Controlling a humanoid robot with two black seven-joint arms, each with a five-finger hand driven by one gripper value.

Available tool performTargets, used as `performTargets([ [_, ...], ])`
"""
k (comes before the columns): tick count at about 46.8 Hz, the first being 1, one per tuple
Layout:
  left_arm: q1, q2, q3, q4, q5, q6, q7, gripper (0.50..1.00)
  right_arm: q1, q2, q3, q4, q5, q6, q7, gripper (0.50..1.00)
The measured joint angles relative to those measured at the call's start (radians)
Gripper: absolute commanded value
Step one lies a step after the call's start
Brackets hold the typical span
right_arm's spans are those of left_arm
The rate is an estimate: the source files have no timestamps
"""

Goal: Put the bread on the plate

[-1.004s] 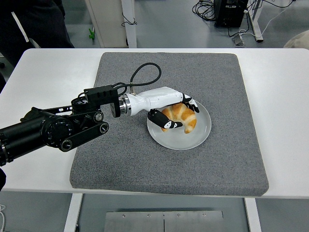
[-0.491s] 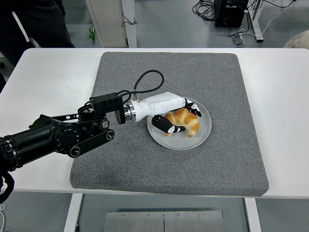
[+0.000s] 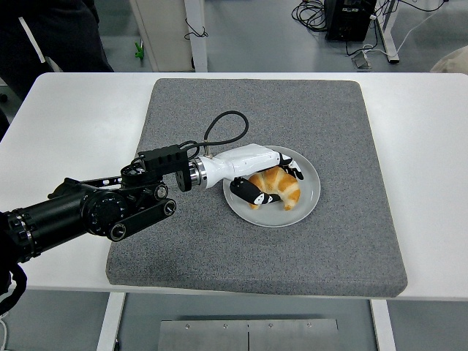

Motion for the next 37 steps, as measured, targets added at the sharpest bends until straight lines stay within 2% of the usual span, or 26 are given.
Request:
performTargets([
  [3,0.000,0.000,-0.001,0.000,-0.001,0.000,0.000,0.776,0.000,0.000,0.000,0.000,0.000,0.000,0.000,1.000],
  [7,0.000,0.000,-0.001,0.000,-0.002,-0.001,-0.001,0.889,0.000,0.000,0.000,0.000,0.000,0.000,0.000,1.000],
  [11,0.000,0.001,-0.001,0.000,-0.005,-0.005,-0.003,0.952,0.000,0.000,0.000,0.000,0.000,-0.001,0.000,1.000],
  [17,-0.002,0.002,-0.002,-0.002,-0.014,-0.041,-0.006,0.960,0.000,0.000,0.000,0.000,0.000,-0.001,0.000,1.000],
  [27,-0.021,0.011,-0.016,-0.011,-0.074,-0.162,-0.014,0.963,0.000,0.000,0.000,0.000,0.000,0.000,0.000,1.000],
  [37,-0.083,0.038,-0.017,-0.012,-0.301,-0.173,-0.017,0.966,0.000,0.000,0.000,0.001,0.000,0.000,0.000,1.000],
])
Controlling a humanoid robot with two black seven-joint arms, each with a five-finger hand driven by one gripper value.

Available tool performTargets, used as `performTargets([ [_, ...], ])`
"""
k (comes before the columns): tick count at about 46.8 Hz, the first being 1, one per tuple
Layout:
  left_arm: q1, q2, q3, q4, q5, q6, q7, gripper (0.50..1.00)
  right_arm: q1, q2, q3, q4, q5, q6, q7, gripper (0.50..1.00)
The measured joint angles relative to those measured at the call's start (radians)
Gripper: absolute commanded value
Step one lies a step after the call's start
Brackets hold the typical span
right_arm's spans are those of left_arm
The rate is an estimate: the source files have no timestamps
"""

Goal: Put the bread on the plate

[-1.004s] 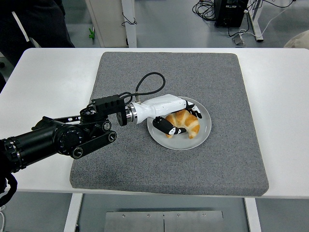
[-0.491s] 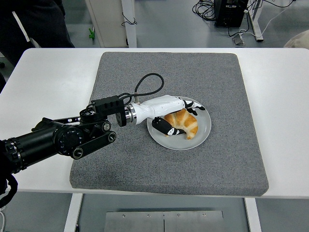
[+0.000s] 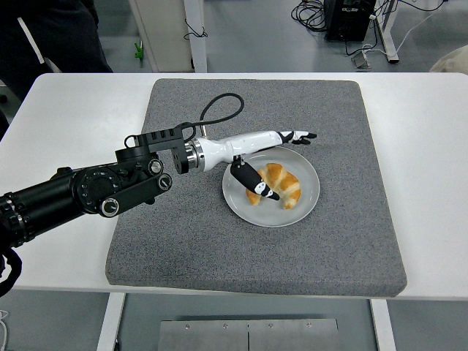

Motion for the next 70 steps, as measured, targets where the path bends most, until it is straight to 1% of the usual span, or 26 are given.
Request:
performTargets([
  [6,-0.018,0.025,-0.006,0.000,-0.113,-0.005,-0.001,0.968,0.000,0.000,0.000,0.000,0.000,0.000,0.000,1.000],
  [10,-0.027,0.035,-0.024,0.001,-0.196,-0.005,-0.013,0.968,0.000,0.000,0.000,0.000,0.000,0.000,0.000,1.000],
  [16,-0.027,0.053,-0.050,0.002,-0.275,-0.005,-0.020,0.968,0.000,0.000,0.000,-0.001,0.000,0.000,0.000,1.000],
  [23,-0.014,0.068,-0.088,0.007,-0.348,-0.005,-0.020,0.968,0.000,0.000,0.000,-0.001,0.000,0.000,0.000,1.000],
  [30,0.017,0.098,-0.142,0.008,-0.494,-0.001,-0.019,0.968,0.000,0.000,0.000,0.000,0.000,0.000,0.000,1.000],
  [36,0.022,0.116,-0.153,0.016,-0.594,0.013,-0.017,0.968,0.000,0.000,0.000,-0.001,0.000,0.000,0.000,1.000],
  [44,0.038,0.119,-0.153,0.038,-0.727,0.064,-0.015,0.968,0.000,0.000,0.000,-0.001,0.000,0.000,0.000,1.000],
  [55,0.069,0.102,-0.158,0.107,-0.813,0.069,-0.020,0.969,0.000,0.000,0.000,-0.001,0.000,0.000,0.000,1.000],
  [62,0.091,0.107,-0.178,0.115,-0.912,0.063,-0.020,0.968,0.000,0.000,0.000,-0.001,0.000,0.000,0.000,1.000],
  [66,0.107,0.108,-0.218,0.143,-0.947,0.063,-0.020,0.968,0.000,0.000,0.000,0.000,0.000,0.000,0.000,1.000],
  [70,0.130,0.103,-0.296,0.185,-0.989,0.056,-0.021,0.969,0.001,0.000,0.000,0.002,0.000,0.000,0.000,1.000],
])
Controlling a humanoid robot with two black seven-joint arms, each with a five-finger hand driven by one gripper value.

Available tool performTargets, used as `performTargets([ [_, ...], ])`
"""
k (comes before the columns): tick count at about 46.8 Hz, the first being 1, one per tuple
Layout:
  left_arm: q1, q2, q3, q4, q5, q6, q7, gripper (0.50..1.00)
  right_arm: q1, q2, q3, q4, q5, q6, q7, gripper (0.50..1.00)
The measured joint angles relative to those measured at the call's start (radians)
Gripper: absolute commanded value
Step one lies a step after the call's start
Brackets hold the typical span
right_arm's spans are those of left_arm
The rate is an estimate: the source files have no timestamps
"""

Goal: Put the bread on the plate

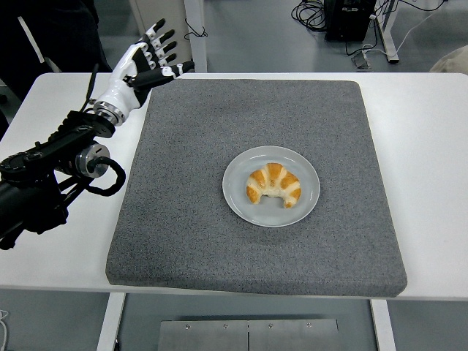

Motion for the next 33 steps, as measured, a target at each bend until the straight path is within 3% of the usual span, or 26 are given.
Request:
performTargets([
  [12,0.061,-0.047,-0.159,0.064,-0.031,-0.016,0.001,0.968,0.001,0.000,0.000,-0.001,0.000,0.002,0.000,1.000],
  [27,0.050,-0.142,-0.262,0.296,-0.043,-0.131,0.000,0.968,0.001,0.000,0.008,0.002,0.000,0.001,0.000,1.000],
  [33,0.048,-0.160,-0.268,0.323,-0.047,-0.153,0.001,0.968,0.001,0.000,0.009,0.006,0.001,0.002,0.000,1.000],
])
